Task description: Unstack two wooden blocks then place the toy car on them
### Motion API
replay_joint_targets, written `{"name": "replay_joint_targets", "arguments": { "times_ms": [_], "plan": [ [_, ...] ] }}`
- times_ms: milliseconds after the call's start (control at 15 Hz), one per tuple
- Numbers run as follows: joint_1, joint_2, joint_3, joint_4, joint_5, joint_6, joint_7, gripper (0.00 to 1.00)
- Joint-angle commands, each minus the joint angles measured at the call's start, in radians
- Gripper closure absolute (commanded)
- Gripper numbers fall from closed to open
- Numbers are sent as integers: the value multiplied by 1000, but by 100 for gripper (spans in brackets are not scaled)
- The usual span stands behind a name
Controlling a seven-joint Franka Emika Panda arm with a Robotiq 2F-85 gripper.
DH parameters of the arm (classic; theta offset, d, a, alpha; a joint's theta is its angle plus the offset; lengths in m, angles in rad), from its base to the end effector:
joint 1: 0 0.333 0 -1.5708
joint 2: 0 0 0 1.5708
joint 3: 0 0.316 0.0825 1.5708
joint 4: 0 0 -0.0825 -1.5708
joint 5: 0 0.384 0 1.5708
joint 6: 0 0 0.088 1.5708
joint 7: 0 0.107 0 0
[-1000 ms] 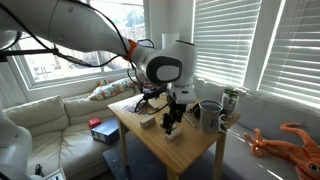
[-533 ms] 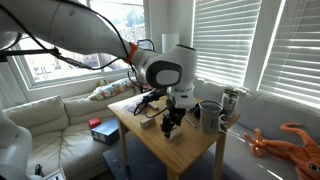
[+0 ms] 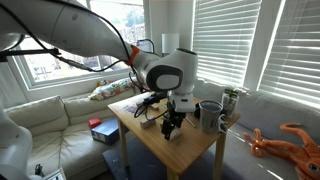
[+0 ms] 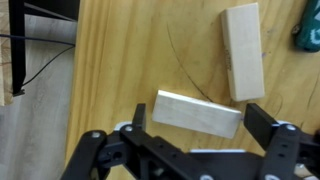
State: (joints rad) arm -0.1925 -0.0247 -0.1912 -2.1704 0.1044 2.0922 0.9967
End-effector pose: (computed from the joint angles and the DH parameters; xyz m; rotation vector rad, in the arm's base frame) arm 0.4878 -0.1917 0.3998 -2.3104 2.0156 0.1225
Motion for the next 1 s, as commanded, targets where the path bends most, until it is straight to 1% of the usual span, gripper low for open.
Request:
{"name": "replay_joint_targets", "arguments": {
  "times_ms": [0, 133, 200, 267, 333, 400, 533, 733, 933],
  "plan": [
    [-5, 4, -4, -3, 43, 18, 9, 0],
    [-6, 11, -7, 0, 47, 14, 9, 0],
    [-6, 13, -8, 0, 52, 10, 3, 25],
    [-6, 14, -9, 0, 53, 9, 1, 28],
    [-6, 13, -9, 0, 55, 3, -10, 34],
    [-7, 9, -10, 0, 45, 3, -15, 38],
    [-12, -2, -17, -2, 30, -26, -47, 38],
    [-23, -35, -32, -26, -17, -5, -112, 38],
    [-38, -73, -47, -53, -35, 32, -282, 38]
  ]
}}
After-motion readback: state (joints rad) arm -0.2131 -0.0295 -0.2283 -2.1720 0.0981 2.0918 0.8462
